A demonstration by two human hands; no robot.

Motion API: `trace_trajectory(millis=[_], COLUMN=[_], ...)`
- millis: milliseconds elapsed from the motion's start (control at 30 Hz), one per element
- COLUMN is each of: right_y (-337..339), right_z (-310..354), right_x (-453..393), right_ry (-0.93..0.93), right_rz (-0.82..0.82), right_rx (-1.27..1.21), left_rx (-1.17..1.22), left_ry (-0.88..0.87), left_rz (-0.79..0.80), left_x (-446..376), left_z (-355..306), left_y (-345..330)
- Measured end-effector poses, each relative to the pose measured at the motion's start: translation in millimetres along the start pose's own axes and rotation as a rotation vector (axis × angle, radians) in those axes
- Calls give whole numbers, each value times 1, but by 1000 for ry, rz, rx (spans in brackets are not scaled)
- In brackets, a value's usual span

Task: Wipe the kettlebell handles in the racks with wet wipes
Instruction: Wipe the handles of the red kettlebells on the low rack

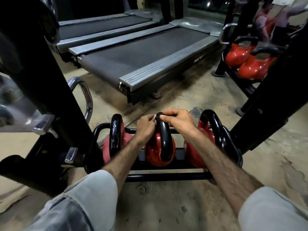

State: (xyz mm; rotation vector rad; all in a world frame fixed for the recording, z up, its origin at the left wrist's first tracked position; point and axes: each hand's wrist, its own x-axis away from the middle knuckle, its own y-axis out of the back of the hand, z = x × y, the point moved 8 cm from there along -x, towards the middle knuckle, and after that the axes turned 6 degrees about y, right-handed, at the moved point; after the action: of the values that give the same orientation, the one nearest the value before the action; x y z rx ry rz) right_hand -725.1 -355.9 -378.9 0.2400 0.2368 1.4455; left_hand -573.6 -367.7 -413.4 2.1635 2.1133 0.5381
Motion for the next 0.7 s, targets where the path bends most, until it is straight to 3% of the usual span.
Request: trace_trajectory(millis=[167, 300, 433, 600, 700], right_y=[0, 1, 0, -4, -4], right_z=[-3, -2, -5, -14, -16], right_x=[0, 0, -1, -1, 0], right_ry=[-11, -22, -39, -55, -76], right_rz=[-4, 9, 0, -15, -32], right_rx=[-22, -34, -62, -136, -133], left_rx=[88, 25, 72, 192, 117], left_ry=[-180, -114, -93, -288, -338], left_rz=[-91, -108, -273, -243, -252], left_x=[9, 17, 19, 26, 31], left_z=[-26, 9, -3, -17, -13], left_y=[12, 11, 17, 17, 15])
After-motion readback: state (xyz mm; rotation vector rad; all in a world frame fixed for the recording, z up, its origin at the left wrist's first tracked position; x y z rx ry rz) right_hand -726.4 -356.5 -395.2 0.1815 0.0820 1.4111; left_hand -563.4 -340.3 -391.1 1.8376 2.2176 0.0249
